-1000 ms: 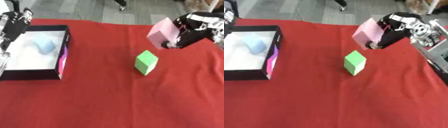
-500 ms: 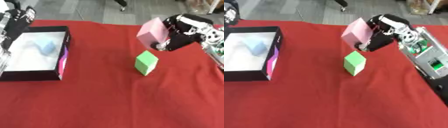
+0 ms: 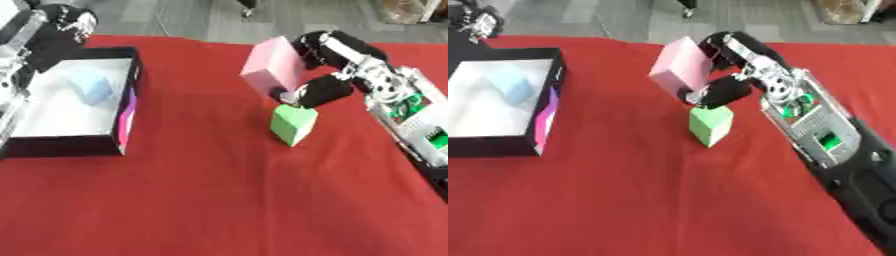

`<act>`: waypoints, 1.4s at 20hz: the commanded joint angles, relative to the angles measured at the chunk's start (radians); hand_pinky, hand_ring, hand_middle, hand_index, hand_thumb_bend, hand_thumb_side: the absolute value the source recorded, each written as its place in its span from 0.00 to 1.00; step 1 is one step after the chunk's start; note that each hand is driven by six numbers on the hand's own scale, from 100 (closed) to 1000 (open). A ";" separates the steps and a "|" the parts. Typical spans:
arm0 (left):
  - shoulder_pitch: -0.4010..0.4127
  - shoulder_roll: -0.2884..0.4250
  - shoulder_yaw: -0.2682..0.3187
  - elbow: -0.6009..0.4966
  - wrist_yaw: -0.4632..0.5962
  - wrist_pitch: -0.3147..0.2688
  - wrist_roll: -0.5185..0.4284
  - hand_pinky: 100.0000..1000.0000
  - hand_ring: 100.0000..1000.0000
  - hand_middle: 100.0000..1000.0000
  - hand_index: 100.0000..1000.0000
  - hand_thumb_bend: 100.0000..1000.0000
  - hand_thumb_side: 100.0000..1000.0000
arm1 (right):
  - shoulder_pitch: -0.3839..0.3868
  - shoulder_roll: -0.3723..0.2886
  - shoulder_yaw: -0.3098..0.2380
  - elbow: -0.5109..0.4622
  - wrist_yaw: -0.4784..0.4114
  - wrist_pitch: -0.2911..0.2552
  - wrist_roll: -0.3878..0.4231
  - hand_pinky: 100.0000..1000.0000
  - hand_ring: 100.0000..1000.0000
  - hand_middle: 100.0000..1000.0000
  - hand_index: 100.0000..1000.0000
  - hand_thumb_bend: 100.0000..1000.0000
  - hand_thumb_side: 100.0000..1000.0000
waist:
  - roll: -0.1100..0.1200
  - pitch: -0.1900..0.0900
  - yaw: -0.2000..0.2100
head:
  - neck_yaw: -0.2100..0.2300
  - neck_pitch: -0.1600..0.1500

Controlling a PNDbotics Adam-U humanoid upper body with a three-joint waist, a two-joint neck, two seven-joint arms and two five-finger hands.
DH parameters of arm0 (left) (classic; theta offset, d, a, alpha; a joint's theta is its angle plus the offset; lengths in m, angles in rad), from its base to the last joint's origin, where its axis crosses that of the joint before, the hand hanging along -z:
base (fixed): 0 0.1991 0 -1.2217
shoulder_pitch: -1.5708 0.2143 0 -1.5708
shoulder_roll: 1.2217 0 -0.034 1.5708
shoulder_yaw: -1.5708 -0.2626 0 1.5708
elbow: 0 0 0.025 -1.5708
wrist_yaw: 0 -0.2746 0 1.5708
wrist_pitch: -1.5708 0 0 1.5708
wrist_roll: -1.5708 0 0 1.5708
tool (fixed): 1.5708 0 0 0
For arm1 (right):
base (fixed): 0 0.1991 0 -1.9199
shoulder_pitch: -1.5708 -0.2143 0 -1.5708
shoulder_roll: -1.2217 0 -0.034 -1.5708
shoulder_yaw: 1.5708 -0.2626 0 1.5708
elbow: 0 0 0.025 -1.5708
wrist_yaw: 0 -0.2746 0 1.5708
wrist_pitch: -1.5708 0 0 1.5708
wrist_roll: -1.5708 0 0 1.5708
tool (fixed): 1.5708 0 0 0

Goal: Pick up the objects with one hand, pass them to the other hand, and then place them into the box on the other side of the table.

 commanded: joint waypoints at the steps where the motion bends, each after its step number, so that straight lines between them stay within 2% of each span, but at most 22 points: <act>1: -0.037 0.055 -0.021 -0.035 -0.021 -0.006 -0.059 0.72 0.75 0.63 0.70 0.03 0.66 | -0.015 0.020 -0.004 0.011 0.027 -0.037 -0.017 0.79 0.64 0.50 0.55 0.03 0.00 | 0.018 -0.004 0.004 | -0.005 0.008; 3: -0.055 0.064 -0.040 -0.047 -0.026 -0.004 -0.093 0.72 0.75 0.63 0.70 0.03 0.67 | -0.013 0.036 -0.001 0.024 0.037 -0.066 -0.037 0.79 0.65 0.50 0.55 0.05 0.00 | 0.021 -0.005 0.006 | -0.006 0.011; 7: -0.086 0.075 -0.065 -0.069 -0.030 0.003 -0.161 0.72 0.75 0.64 0.70 0.04 0.67 | -0.008 0.064 0.015 0.061 0.045 -0.132 -0.074 0.80 0.65 0.51 0.55 0.00 0.00 | 0.026 -0.007 0.011 | -0.011 0.013; 14: -0.133 0.078 -0.113 -0.085 -0.067 0.009 -0.257 0.72 0.76 0.66 0.73 0.06 0.66 | 0.001 0.109 0.025 0.123 0.012 -0.238 -0.159 0.81 0.65 0.51 0.55 0.00 0.00 | 0.032 -0.009 0.017 | -0.013 0.015; 19: -0.180 0.072 -0.169 -0.077 -0.106 0.010 -0.327 0.72 0.77 0.69 0.75 0.08 0.66 | 0.005 0.150 0.036 0.164 -0.007 -0.308 -0.218 0.81 0.66 0.51 0.56 0.00 0.00 | 0.033 -0.013 0.019 | -0.011 0.019; 24: -0.208 0.066 -0.201 -0.053 -0.157 -0.006 -0.406 0.74 0.79 0.71 0.78 0.12 0.60 | 0.005 0.176 0.048 0.197 -0.006 -0.357 -0.236 0.81 0.66 0.51 0.56 0.00 0.00 | 0.035 -0.016 0.020 | -0.016 0.022; 28: -0.225 0.060 -0.213 -0.029 -0.205 -0.032 -0.472 0.75 0.80 0.72 0.79 0.16 0.58 | 0.003 0.189 0.053 0.203 0.001 -0.376 -0.237 0.81 0.66 0.51 0.56 0.00 0.00 | 0.035 -0.016 0.022 | -0.024 0.023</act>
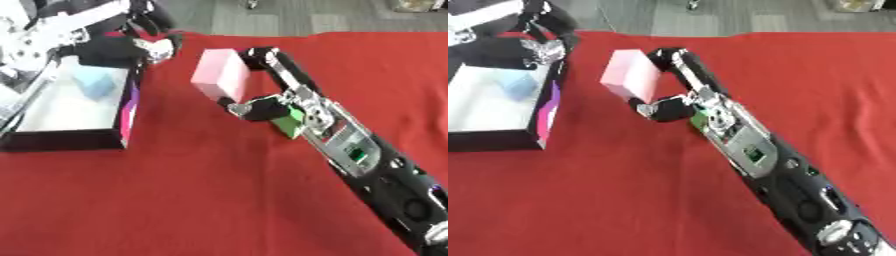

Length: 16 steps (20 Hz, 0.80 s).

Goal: Pick up the objects with one hand, pass them to the other hand, and then place them into the box on the other side of the table.

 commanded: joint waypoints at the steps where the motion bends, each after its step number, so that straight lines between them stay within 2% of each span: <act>1: -0.030 0.015 0.001 0.010 -0.040 -0.020 -0.049 0.75 0.80 0.72 0.79 0.17 0.59 | -0.016 0.010 0.000 -0.005 0.009 -0.014 -0.001 0.81 0.66 0.51 0.56 0.00 0.00 | 0.013 -0.017 0.002 | -0.008 0.006; 3: -0.043 0.006 -0.004 0.014 -0.063 -0.031 -0.070 0.75 0.80 0.73 0.80 0.21 0.59 | -0.015 0.017 0.001 -0.001 0.015 -0.014 0.001 0.81 0.66 0.51 0.56 0.00 0.00 | 0.014 -0.017 0.004 | -0.012 0.006; 4: -0.051 0.002 -0.008 0.016 -0.076 -0.036 -0.079 0.75 0.80 0.73 0.80 0.19 0.58 | -0.014 0.019 0.001 0.001 0.017 -0.016 0.001 0.81 0.66 0.51 0.56 0.00 0.00 | 0.014 -0.017 0.004 | -0.013 0.007; 8: -0.082 -0.011 -0.043 0.048 -0.139 -0.044 -0.125 0.75 0.81 0.74 0.82 0.28 0.57 | 0.008 -0.036 0.011 -0.055 -0.011 -0.022 0.009 0.81 0.66 0.51 0.56 0.00 0.00 | 0.014 -0.018 0.004 | -0.010 0.009; 10: -0.094 -0.020 -0.063 0.068 -0.170 -0.057 -0.154 0.76 0.82 0.75 0.84 0.36 0.55 | 0.015 -0.057 0.016 -0.088 -0.028 -0.013 0.015 0.81 0.66 0.51 0.56 0.00 0.00 | 0.014 -0.018 0.004 | -0.011 0.008; 13: -0.105 -0.031 -0.079 0.078 -0.221 -0.091 -0.195 0.78 0.83 0.77 0.86 0.56 0.51 | 0.022 -0.073 0.020 -0.123 -0.044 0.006 0.024 0.81 0.66 0.51 0.56 0.00 0.00 | 0.014 -0.018 0.005 | -0.015 0.009; 16: -0.107 -0.038 -0.080 0.072 -0.276 -0.121 -0.224 0.79 0.84 0.76 0.85 0.66 0.49 | 0.025 -0.077 0.023 -0.139 -0.052 0.021 0.032 0.81 0.66 0.51 0.56 0.00 0.00 | 0.014 -0.017 0.005 | -0.017 0.008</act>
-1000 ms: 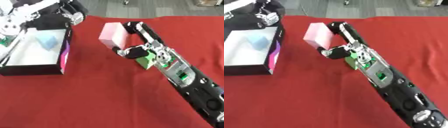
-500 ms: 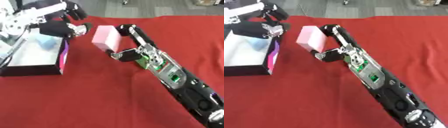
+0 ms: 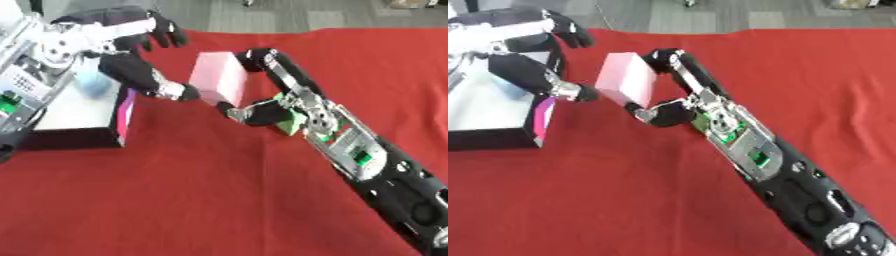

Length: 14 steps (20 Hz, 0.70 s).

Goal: Pick up the objects with one hand, pass them to the other hand, and then place them into the box on the other side of the table.

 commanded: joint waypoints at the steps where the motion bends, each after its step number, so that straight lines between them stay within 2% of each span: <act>1: -0.022 0.008 0.005 -0.013 -0.059 -0.030 -0.032 0.79 0.84 0.76 0.85 0.67 0.49 | -0.012 -0.017 -0.001 -0.037 -0.013 0.013 0.007 0.81 0.66 0.51 0.56 0.00 0.00 | 0.013 -0.017 0.003 | -0.004 0.000; 6: -0.021 0.003 0.007 -0.038 -0.136 -0.090 -0.080 0.81 0.85 0.76 0.85 0.76 0.46 | -0.011 -0.018 0.002 -0.046 -0.015 0.020 0.016 0.81 0.66 0.51 0.56 0.00 0.00 | 0.012 -0.015 0.004 | -0.005 -0.002; 9: -0.023 -0.002 0.011 -0.048 -0.178 -0.119 -0.094 0.81 0.85 0.76 0.85 0.76 0.44 | -0.010 -0.016 0.004 -0.050 -0.017 0.022 0.022 0.81 0.66 0.51 0.55 0.00 0.00 | 0.010 -0.014 0.004 | -0.005 -0.004; 14: -0.025 -0.012 0.013 -0.063 -0.241 -0.124 -0.073 0.81 0.86 0.77 0.87 0.76 0.42 | -0.010 -0.015 0.006 -0.053 -0.015 0.026 0.032 0.81 0.66 0.51 0.55 0.00 0.00 | 0.010 -0.013 0.005 | -0.004 -0.012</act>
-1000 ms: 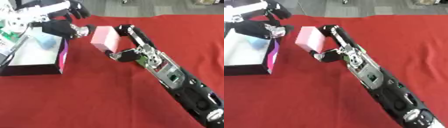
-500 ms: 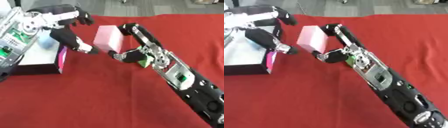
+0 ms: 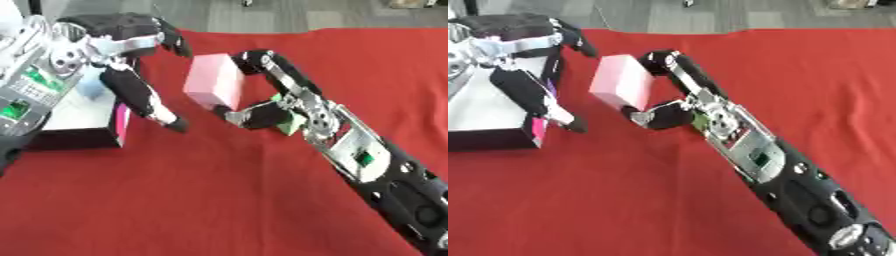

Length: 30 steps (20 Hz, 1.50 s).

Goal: Pick up the objects with one hand, pass them to the other hand, and then place them into the box on the other side of the table.

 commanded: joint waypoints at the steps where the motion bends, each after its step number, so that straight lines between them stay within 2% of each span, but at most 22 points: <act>1: -0.024 0.009 0.015 -0.026 -0.042 -0.005 0.014 0.81 0.86 0.77 0.87 0.76 0.41 | -0.015 -0.009 -0.002 -0.024 0.000 0.001 0.009 0.81 0.66 0.51 0.55 0.00 0.00 | 0.010 -0.013 0.001 | 0.000 -0.012; 7: -0.024 0.004 0.007 -0.069 -0.103 -0.004 0.024 0.81 0.86 0.77 0.87 0.77 0.38 | -0.012 -0.006 0.002 -0.023 0.009 0.002 0.033 0.81 0.66 0.51 0.55 0.00 0.00 | 0.010 -0.010 0.000 | 0.001 -0.016; 17: -0.024 -0.007 -0.012 -0.063 -0.120 0.002 0.030 0.82 0.86 0.79 0.89 0.75 0.38 | -0.011 -0.004 0.010 -0.030 0.041 -0.015 0.063 0.82 0.66 0.51 0.56 0.00 0.00 | 0.009 -0.009 -0.002 | 0.006 -0.022; 30: -0.039 -0.013 -0.043 -0.007 -0.094 -0.019 0.022 0.81 0.86 0.80 0.88 0.71 0.36 | -0.018 -0.004 0.023 -0.072 0.142 -0.084 0.088 0.82 0.67 0.52 0.57 0.00 0.00 | 0.009 -0.009 -0.002 | 0.012 -0.026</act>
